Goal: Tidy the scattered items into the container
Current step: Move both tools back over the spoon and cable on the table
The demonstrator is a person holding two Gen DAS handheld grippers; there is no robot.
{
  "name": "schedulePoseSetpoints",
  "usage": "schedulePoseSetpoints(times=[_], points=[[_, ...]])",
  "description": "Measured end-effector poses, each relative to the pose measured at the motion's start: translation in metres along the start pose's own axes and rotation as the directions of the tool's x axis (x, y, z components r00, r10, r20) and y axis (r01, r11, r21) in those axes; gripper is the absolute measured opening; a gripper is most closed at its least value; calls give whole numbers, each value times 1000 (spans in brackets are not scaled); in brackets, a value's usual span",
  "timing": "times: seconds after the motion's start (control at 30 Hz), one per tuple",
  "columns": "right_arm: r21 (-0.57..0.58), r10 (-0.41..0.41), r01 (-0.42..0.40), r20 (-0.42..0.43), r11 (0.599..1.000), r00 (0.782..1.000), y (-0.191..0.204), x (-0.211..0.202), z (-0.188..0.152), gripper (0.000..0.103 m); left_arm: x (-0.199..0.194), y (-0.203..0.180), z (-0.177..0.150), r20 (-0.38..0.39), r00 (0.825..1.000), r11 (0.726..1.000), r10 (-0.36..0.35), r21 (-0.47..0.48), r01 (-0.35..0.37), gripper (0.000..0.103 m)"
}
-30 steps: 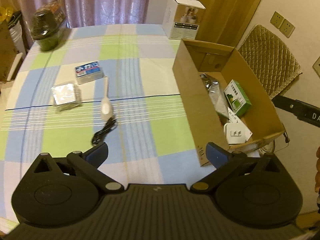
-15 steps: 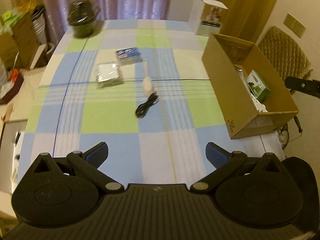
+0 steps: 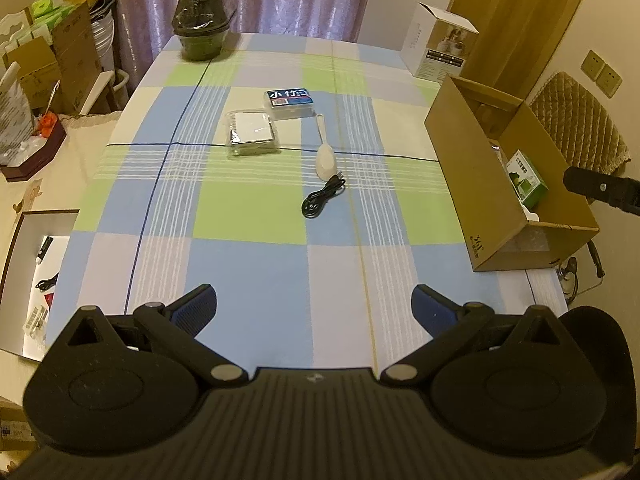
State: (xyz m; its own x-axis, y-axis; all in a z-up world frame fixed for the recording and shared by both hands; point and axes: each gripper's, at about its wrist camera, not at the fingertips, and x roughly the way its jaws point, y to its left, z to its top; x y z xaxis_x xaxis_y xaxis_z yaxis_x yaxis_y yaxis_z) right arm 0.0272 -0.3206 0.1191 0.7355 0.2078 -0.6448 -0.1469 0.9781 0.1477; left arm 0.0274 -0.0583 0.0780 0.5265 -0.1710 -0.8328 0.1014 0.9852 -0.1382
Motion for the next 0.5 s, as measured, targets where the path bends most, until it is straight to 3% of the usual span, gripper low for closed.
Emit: schedulePoseSetpoints(times=[0.33,0.5], points=[[-15,18,-18,-18,1000,1000,12,12,1,92,4,8,-1,-9,1000,1000,4,-18,-4,102],[-20,34,-34,-28,999,999,18,27,7,92,16,10,3,-33,999,999,-36,13,37,101]])
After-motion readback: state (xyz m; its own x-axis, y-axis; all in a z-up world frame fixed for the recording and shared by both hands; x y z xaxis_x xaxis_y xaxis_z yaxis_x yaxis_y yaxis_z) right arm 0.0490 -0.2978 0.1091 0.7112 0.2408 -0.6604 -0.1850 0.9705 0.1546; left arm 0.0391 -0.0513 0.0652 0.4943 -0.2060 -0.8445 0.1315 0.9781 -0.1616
